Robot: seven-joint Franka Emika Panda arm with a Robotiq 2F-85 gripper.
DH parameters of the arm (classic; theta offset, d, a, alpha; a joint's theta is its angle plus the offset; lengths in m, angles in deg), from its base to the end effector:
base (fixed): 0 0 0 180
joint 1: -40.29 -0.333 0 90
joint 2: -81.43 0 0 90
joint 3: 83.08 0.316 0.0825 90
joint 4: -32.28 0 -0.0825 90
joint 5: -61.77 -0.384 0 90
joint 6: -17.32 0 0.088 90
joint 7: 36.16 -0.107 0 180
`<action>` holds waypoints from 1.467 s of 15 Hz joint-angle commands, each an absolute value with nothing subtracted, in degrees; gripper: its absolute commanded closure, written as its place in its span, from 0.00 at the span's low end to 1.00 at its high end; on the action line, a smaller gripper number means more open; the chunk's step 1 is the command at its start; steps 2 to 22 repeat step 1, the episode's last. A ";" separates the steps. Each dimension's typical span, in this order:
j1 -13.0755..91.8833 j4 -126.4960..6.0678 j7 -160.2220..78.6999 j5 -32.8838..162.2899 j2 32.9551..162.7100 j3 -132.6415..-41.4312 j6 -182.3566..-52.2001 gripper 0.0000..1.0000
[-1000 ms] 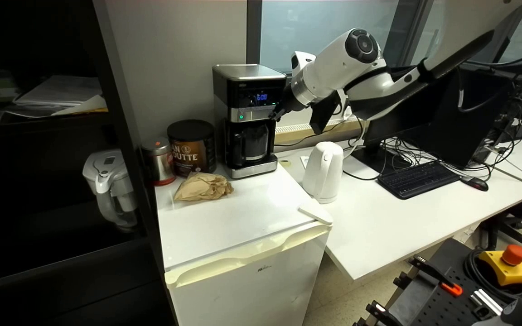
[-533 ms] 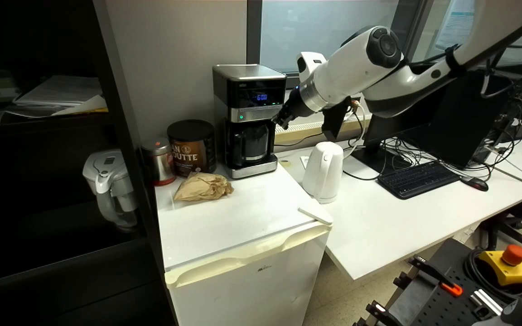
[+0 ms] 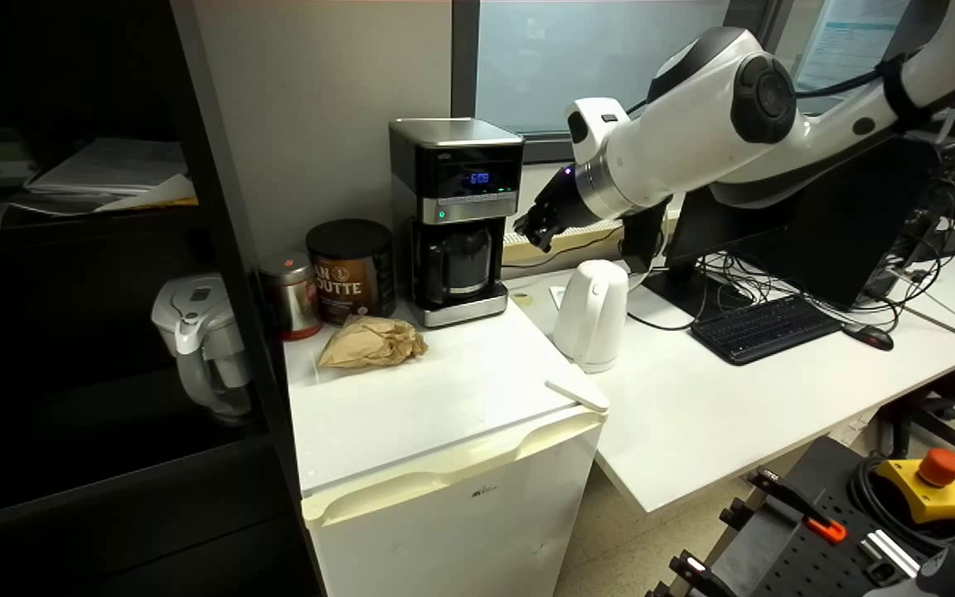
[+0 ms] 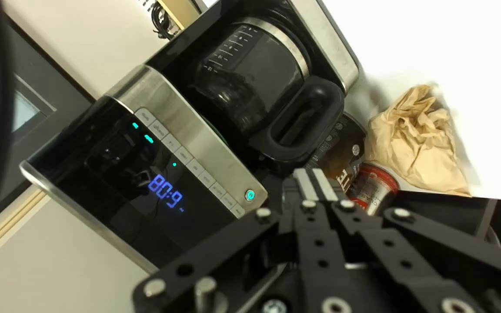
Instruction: Press a button on the right side of the coffee machine
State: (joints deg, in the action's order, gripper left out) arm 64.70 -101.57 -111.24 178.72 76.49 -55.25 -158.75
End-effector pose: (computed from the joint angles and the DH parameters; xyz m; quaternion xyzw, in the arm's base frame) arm 0.4658 0.1006 0.3711 0.8292 0.3407 0.4009 0.1886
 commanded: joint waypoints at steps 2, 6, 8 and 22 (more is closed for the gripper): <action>63.56 -104.95 -115.85 182.23 71.71 -55.28 -158.53 1.00; 63.56 -104.95 -115.85 182.23 71.71 -55.28 -158.53 1.00; 63.56 -104.95 -115.85 182.23 71.71 -55.28 -158.53 1.00; 63.56 -104.95 -115.85 182.23 71.71 -55.28 -158.53 1.00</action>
